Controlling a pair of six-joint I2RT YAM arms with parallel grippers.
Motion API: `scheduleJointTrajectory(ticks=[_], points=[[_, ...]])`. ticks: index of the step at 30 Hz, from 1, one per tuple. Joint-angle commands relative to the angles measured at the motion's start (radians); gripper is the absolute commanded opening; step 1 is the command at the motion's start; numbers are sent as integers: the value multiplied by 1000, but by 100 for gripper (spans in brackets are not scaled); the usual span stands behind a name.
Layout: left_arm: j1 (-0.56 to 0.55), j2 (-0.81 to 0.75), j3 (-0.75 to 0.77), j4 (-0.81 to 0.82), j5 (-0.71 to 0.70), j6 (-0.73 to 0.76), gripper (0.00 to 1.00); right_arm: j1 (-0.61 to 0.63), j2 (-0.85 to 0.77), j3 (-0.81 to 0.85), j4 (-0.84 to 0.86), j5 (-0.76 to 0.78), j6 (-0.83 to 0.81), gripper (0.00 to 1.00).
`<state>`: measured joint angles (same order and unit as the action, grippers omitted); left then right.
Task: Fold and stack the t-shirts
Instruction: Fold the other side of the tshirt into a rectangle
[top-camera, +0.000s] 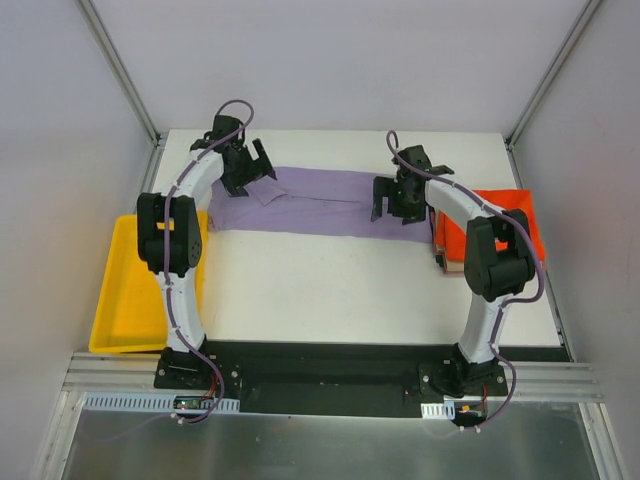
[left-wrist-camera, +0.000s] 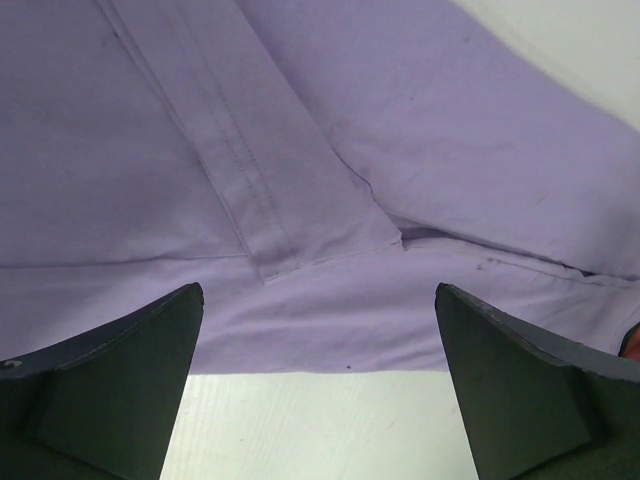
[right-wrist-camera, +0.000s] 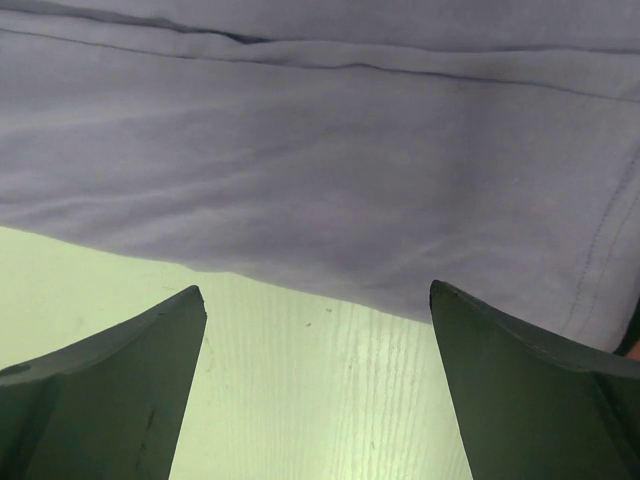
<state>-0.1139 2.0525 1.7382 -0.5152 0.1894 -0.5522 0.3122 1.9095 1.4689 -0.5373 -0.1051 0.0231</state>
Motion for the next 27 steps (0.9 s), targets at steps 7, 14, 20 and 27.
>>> scheduleJointTrajectory(ticks=[7,14,20,27], points=[[-30,164,75,53,117,-117,99,-15,57,-64,4,25,11,96],[-32,230,187,90,133,-160,99,-15,85,-62,-19,42,1,96],[-30,336,355,105,133,-170,99,-30,79,-56,-41,71,-6,96],[-30,518,658,248,300,-118,99,-51,65,-61,-43,59,-12,96]])
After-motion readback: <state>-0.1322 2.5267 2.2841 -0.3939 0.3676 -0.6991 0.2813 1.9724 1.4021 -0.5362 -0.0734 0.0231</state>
